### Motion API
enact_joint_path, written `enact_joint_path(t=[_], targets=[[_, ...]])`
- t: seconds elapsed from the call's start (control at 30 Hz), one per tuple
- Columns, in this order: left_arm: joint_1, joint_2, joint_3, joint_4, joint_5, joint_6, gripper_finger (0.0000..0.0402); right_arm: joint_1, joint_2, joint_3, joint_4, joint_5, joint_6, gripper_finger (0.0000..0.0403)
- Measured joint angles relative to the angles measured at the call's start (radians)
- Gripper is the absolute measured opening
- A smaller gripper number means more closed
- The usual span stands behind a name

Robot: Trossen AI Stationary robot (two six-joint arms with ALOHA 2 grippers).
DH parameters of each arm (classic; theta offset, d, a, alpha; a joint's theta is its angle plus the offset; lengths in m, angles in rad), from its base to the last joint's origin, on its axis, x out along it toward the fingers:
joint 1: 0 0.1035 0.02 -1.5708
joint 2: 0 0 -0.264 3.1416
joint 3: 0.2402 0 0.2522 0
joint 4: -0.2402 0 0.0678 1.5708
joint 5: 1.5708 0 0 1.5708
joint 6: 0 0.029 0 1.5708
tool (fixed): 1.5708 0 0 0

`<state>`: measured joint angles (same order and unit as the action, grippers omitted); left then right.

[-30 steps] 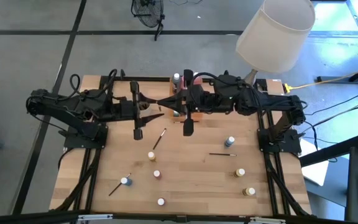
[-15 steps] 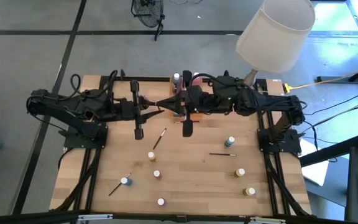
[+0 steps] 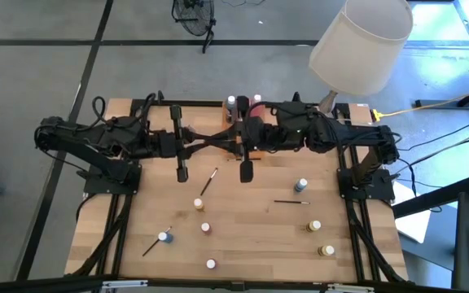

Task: Pick & Place Paint Supplies
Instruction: Put the black paint brush into the white cup

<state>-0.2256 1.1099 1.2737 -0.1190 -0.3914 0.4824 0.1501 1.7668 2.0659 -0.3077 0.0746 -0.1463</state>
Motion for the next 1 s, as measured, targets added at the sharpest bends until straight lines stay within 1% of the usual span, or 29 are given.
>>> enact_joint_path(t=[0.13,0.27,0.4,0.57,0.67,0.77,0.9,1.0], targets=[[-0.001,0.0,0.001,-0.015,0.001,-0.005,0.002,0.008,0.0,0.0,-0.006,0.007,-0.009,0.0067],[-0.001,-0.009,0.001,-0.026,0.002,-0.013,0.002,0.009,0.0,0.0,-0.006,0.007,-0.011,0.0114],[-0.001,-0.05,0.001,-0.072,0.067,-0.096,0.002,0.019,-0.002,0.0,-0.001,0.007,-0.025,0.0164],[0.013,-0.128,0.001,-0.135,0.065,-0.171,0.002,0.051,-0.004,0.0,0.032,0.029,-0.033,0.0211],[0.026,-0.189,-0.007,-0.181,0.029,-0.209,0.002,0.074,-0.004,0.0,0.038,0.03,-0.032,0.0224],[0.045,-0.252,-0.007,-0.21,-0.013,-0.261,0.002,0.093,-0.004,0.0,0.041,0.03,-0.014,0.0226],[0.069,-0.342,-0.007,-0.223,-0.02,-0.288,0.002,0.114,-0.005,0.0,0.043,0.029,-0.011,0.0225],[0.086,-0.392,-0.007,-0.268,-0.023,-0.314,0.002,0.123,-0.005,0.0,0.043,0.029,-0.011,0.0225]])
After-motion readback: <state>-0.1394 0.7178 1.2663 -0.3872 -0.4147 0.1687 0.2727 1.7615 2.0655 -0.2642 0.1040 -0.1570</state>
